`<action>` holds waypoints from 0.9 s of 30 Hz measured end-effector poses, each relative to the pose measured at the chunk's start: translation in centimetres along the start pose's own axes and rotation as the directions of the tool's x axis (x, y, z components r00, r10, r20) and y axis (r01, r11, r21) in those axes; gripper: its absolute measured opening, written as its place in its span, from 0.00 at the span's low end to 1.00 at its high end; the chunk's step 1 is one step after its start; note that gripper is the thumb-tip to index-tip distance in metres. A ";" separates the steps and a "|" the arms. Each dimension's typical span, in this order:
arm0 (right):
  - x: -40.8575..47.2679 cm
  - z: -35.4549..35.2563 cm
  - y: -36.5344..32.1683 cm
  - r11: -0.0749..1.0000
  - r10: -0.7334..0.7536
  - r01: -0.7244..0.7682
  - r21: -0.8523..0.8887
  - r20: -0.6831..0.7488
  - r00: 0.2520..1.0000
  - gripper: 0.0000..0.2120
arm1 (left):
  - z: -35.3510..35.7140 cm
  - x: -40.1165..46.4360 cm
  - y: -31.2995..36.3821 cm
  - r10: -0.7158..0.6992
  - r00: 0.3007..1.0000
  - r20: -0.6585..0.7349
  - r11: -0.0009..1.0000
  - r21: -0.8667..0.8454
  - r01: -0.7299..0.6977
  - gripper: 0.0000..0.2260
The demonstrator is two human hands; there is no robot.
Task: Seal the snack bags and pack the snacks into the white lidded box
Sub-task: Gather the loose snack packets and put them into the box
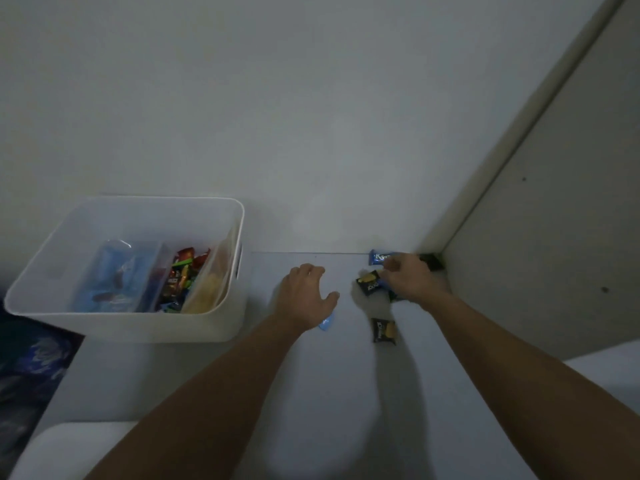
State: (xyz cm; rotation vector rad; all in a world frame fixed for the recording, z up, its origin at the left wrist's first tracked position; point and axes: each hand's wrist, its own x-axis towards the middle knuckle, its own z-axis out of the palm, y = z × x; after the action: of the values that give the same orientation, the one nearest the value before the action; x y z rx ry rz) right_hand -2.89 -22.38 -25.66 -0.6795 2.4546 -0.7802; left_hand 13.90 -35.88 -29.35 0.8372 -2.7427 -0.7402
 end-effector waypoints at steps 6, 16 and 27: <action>-0.2 2.5 7.0 0.980 -0.041 0.033 -0.194 -0.034 0.999 0.27 | 6.3 -0.6 -1.6 -0.236 0.964 0.123 0.967 0.123 0.221 0.37; 2.1 3.1 12.8 0.951 -0.068 0.021 -0.308 -0.142 0.987 0.46 | 13.4 1.9 0.1 -0.096 0.990 0.104 0.993 0.071 0.089 0.38; 7.8 3.8 13.9 0.968 -0.100 0.053 -0.246 -0.180 0.979 0.32 | 15.5 8.3 3.6 0.136 0.986 0.091 0.983 0.114 -0.146 0.34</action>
State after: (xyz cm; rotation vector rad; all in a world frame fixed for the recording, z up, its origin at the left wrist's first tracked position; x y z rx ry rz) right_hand -10.96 -18.42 -39.37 -0.8263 2.7427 -0.6062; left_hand 0.62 -31.59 -40.67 0.6378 -2.9085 -0.6001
